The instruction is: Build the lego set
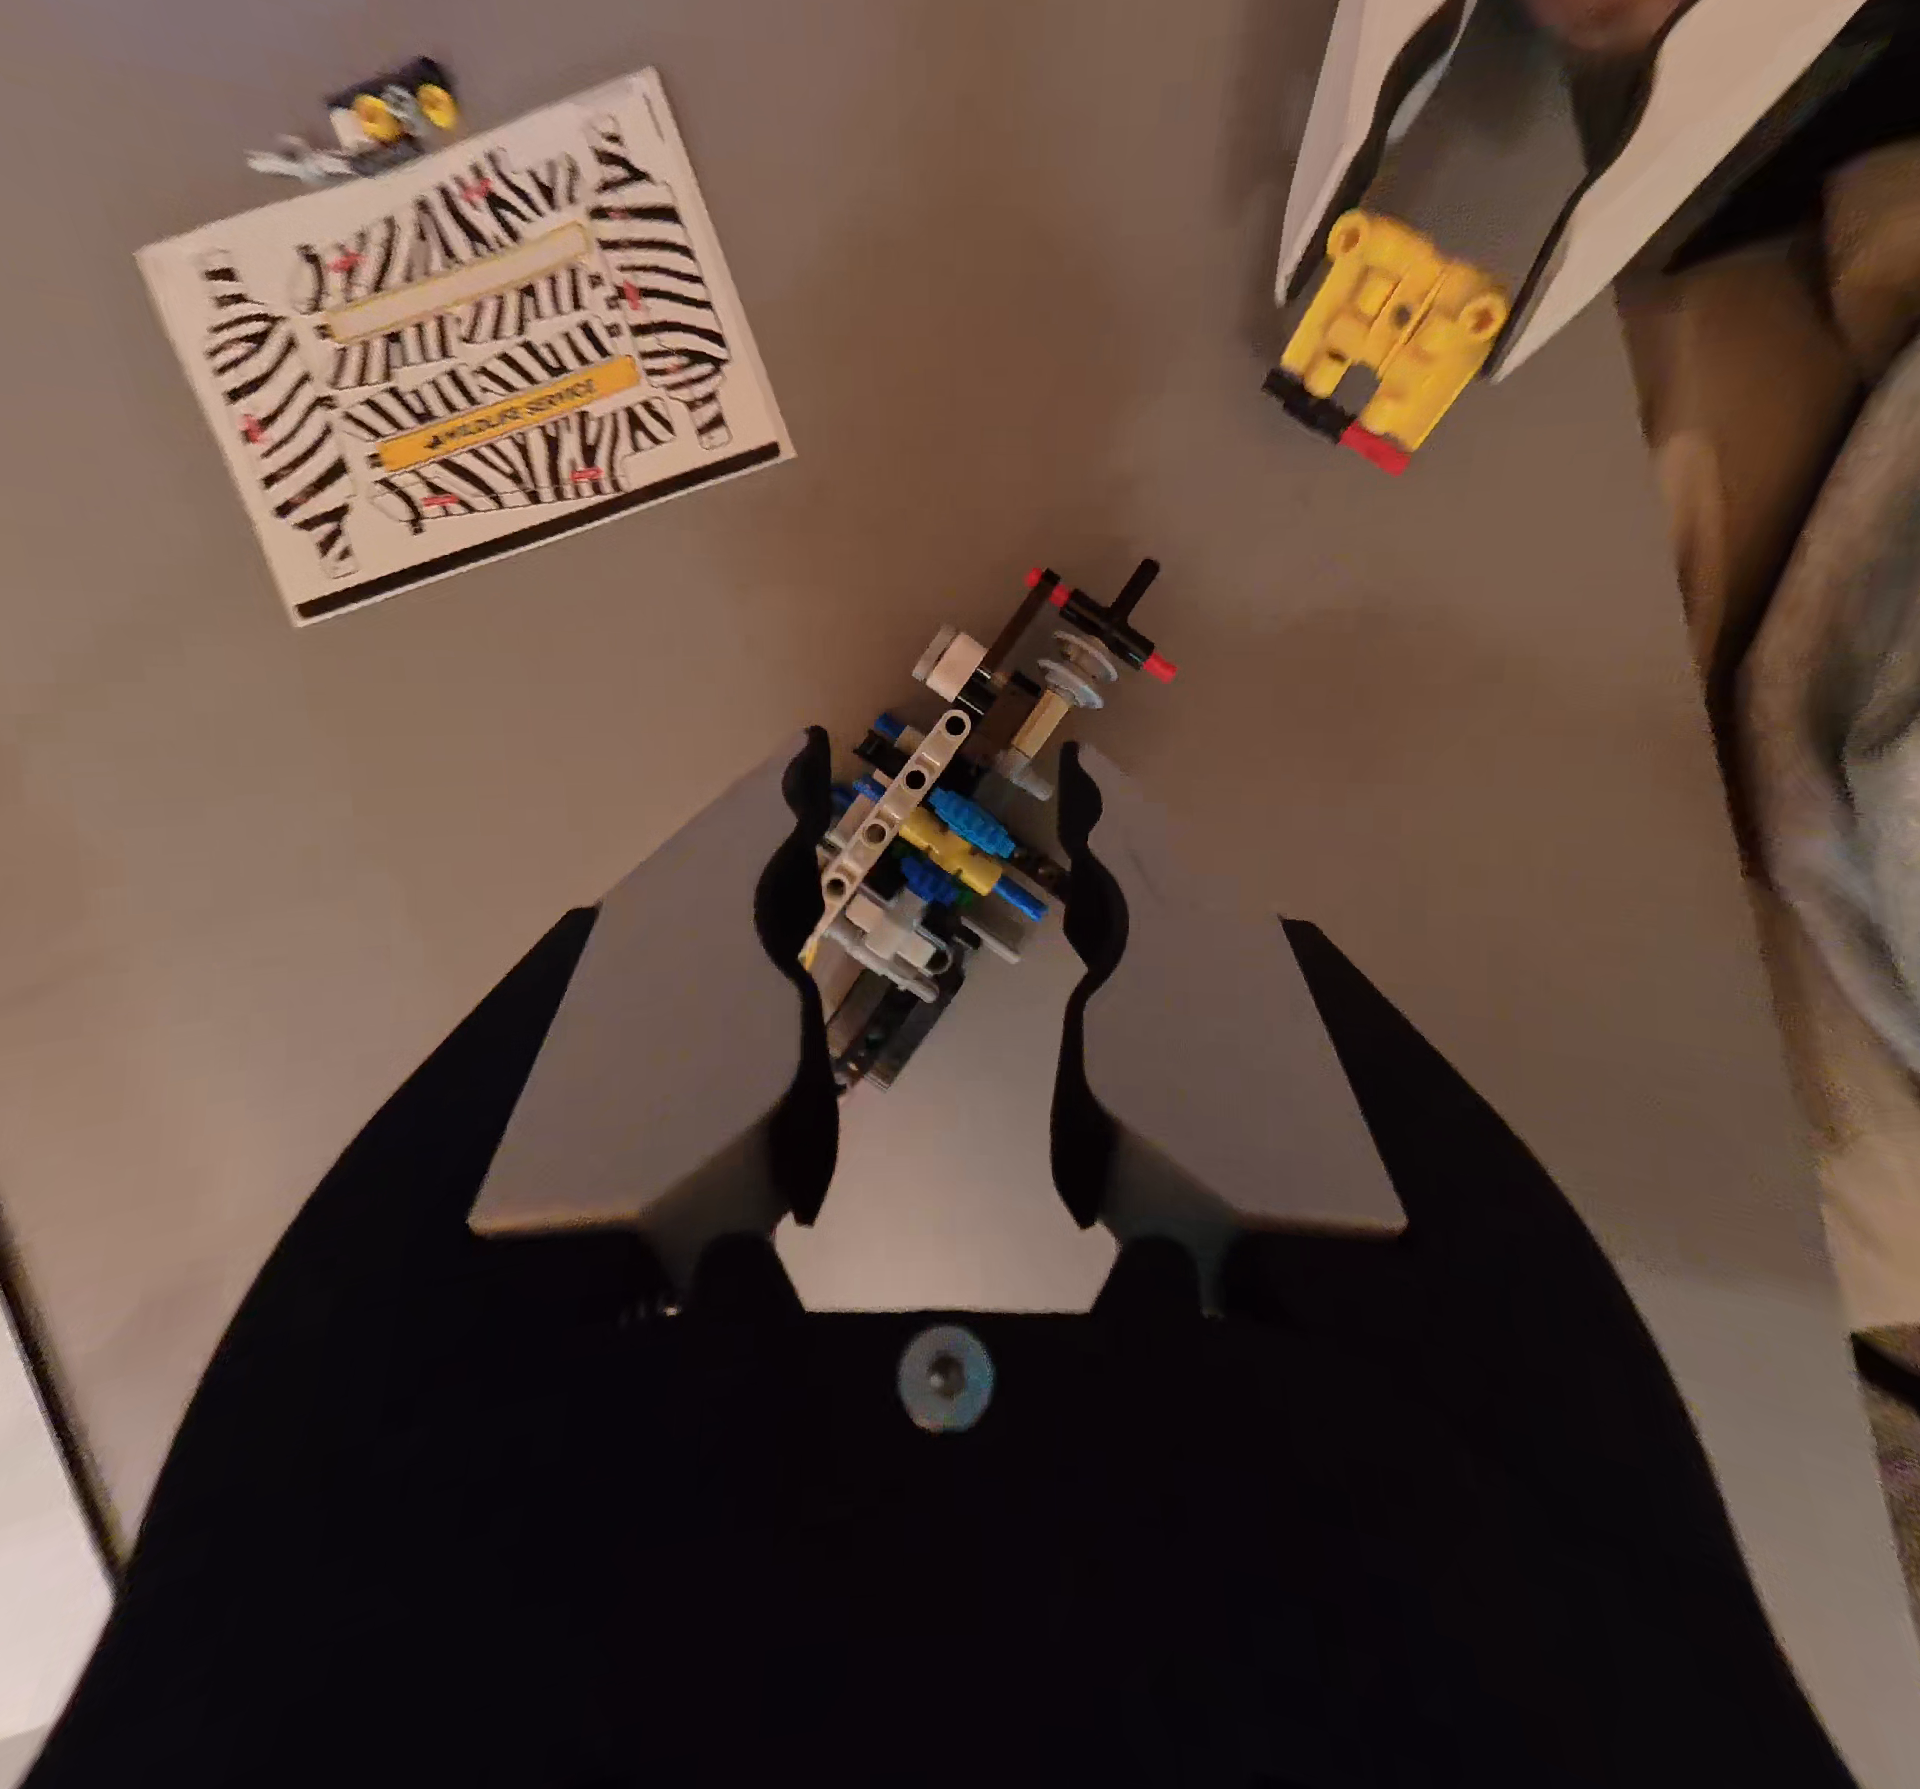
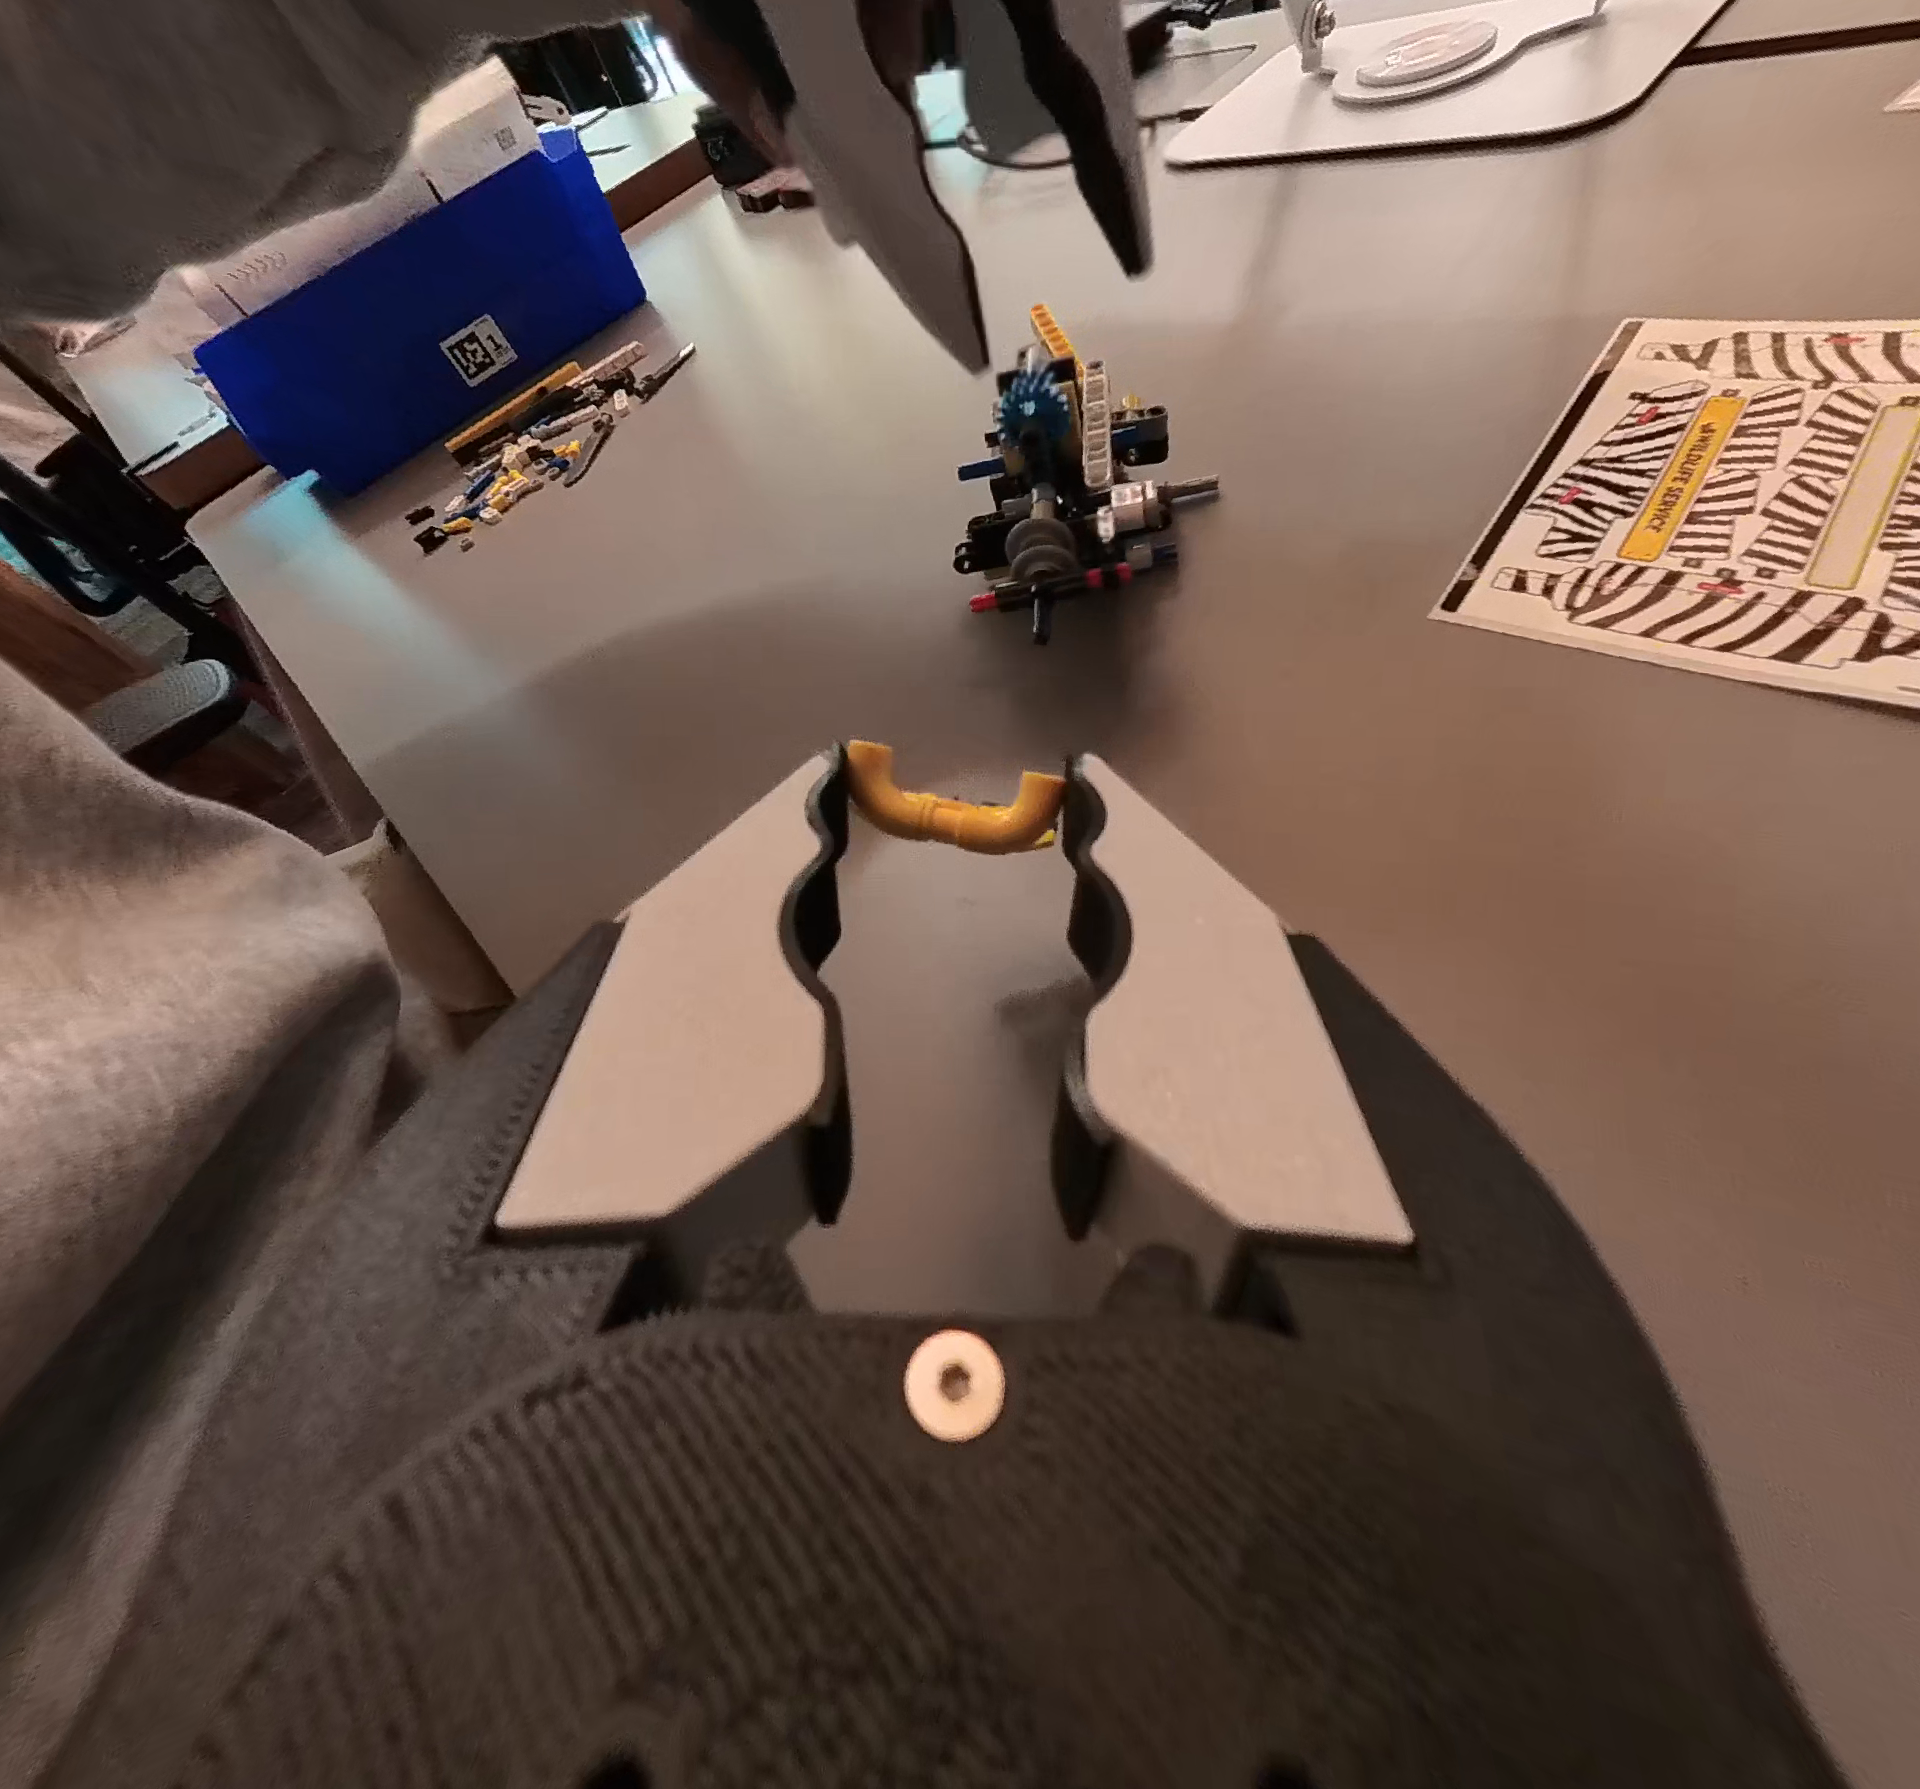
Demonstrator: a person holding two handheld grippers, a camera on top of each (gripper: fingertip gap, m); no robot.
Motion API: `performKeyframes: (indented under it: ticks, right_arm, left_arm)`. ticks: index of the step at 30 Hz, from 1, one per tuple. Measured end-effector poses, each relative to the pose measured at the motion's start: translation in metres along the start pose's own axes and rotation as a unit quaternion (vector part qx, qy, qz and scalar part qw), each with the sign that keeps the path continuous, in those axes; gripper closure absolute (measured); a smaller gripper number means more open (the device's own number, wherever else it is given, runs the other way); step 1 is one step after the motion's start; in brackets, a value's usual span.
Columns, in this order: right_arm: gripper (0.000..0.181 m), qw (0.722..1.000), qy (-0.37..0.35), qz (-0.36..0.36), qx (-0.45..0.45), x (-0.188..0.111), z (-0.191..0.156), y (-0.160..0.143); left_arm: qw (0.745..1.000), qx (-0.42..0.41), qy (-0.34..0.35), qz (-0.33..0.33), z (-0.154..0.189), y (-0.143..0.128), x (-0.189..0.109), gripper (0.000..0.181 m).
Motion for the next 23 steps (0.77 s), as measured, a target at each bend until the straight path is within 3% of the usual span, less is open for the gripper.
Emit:
performKeyframes:
  ticks: [6, 9, 12, 17, 23]
  right_arm:
    - [0.141, 0.999, 0.006, -0.033, -0.012, 0.006, -0.003, -0.005]
    - [0.140, 0.998, -0.002, -0.058, -0.034, 0.011, -0.007, -0.009]
    - [0.141, 0.995, -0.008, -0.082, -0.057, 0.016, -0.011, -0.013]
    - [0.141, 0.988, -0.028, -0.120, -0.098, 0.024, -0.020, -0.021]
    - [0.141, 0.979, -0.061, -0.154, -0.114, 0.050, -0.041, -0.020]
  left_arm:
    - [0.981, -0.092, 0.073, 0.154, 0.032, -0.029, -0.020, 0.137]
    - [0.951, -0.170, 0.107, 0.236, 0.056, -0.047, -0.010, 0.137]
    - [0.926, -0.195, 0.131, 0.296, 0.085, -0.058, 0.006, 0.136]
    - [0.901, -0.210, 0.139, 0.352, 0.122, -0.066, 0.026, 0.137]
    - [0.879, -0.229, 0.165, 0.385, 0.143, -0.077, 0.038, 0.139]
Point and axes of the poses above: each gripper's, where its closed fingertips meet, x out along the fingers, y out of its top, z = x × y across the jaws, the point moved 8 cm from there along -x, back along the fingers, and after that the axes turned 13 degrees about -y, right-handed, at the moved point
